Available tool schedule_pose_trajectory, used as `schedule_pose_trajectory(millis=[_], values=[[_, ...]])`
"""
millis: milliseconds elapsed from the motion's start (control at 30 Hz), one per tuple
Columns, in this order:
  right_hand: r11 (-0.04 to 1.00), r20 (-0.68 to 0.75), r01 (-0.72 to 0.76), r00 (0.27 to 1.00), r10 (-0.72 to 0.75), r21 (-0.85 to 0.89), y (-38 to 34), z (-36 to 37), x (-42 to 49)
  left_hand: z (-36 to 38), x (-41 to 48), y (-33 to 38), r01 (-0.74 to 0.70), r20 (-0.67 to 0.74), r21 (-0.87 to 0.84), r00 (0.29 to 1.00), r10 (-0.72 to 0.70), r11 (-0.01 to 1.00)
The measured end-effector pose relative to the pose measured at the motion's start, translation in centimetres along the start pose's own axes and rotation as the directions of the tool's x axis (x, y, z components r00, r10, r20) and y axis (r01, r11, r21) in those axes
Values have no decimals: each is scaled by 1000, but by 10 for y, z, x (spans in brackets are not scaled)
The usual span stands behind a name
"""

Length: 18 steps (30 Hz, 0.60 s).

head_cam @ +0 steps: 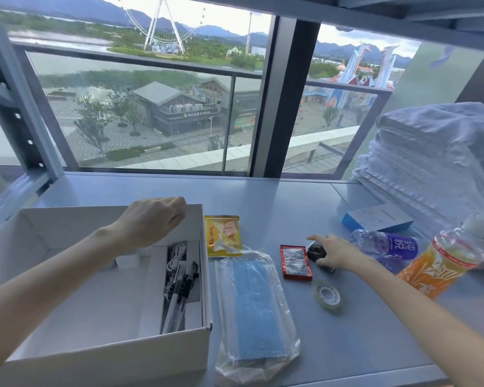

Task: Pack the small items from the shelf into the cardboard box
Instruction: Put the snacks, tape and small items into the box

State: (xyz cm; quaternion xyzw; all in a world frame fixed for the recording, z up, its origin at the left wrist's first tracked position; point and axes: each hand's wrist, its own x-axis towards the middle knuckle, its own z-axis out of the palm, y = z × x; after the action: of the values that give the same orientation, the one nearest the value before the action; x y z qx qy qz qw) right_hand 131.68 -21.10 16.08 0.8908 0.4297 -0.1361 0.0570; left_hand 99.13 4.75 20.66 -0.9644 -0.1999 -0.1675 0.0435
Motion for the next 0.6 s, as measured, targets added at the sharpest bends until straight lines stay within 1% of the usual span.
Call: schedule_pose_trajectory(millis=[33,100,167,200,233,267,333,367,400,433,467,533,567,600], values=[[1000,10,6,1000,-5,-5,-3,-2,0,-2,1,-3,31,37,12,999,-31,999],[999,-37,31,999,-30,13,-13,-13,-3,-11,3,-18,149,161,6,976,-148,989],[986,-150,115,984,-96,118,-32,-34,-10,-20,-1,-42,261,304,-96,927,-221,961],[963,-227,193,963,-149,189,-45,-47,-15,-24,-3,-55,298,355,-177,908,-221,938],[924,-310,291,928,-209,248,-62,-62,-22,-28,-7,-69,320,392,-249,896,-208,914],[873,-393,400,877,-276,279,-82,-76,-30,-32,-12,-82,337,421,-292,886,-196,895],[732,-532,620,736,-419,281,-129,-101,-47,-39,-22,-104,373,474,-312,858,-197,874],[649,-571,708,665,-481,278,-155,-111,-55,-41,-28,-112,388,491,-307,847,-205,869],[576,-585,770,610,-535,275,-180,-117,-62,-42,-33,-118,394,498,-288,840,-215,873],[529,-568,805,576,-588,269,-204,-120,-67,-40,-39,-121,385,488,-253,843,-227,887],[510,-521,821,561,-643,255,-228,-119,-69,-37,-45,-122,366,444,-190,859,-253,911],[524,-383,830,554,-739,190,-269,-108,-66,-29,-55,-118,319,264,-27,916,-301,947],[535,-327,832,551,-768,147,-286,-101,-61,-26,-57,-116,296,198,8,936,-291,955],[549,-283,829,555,-782,106,-299,-94,-55,-25,-58,-115,275,172,11,947,-273,961]])
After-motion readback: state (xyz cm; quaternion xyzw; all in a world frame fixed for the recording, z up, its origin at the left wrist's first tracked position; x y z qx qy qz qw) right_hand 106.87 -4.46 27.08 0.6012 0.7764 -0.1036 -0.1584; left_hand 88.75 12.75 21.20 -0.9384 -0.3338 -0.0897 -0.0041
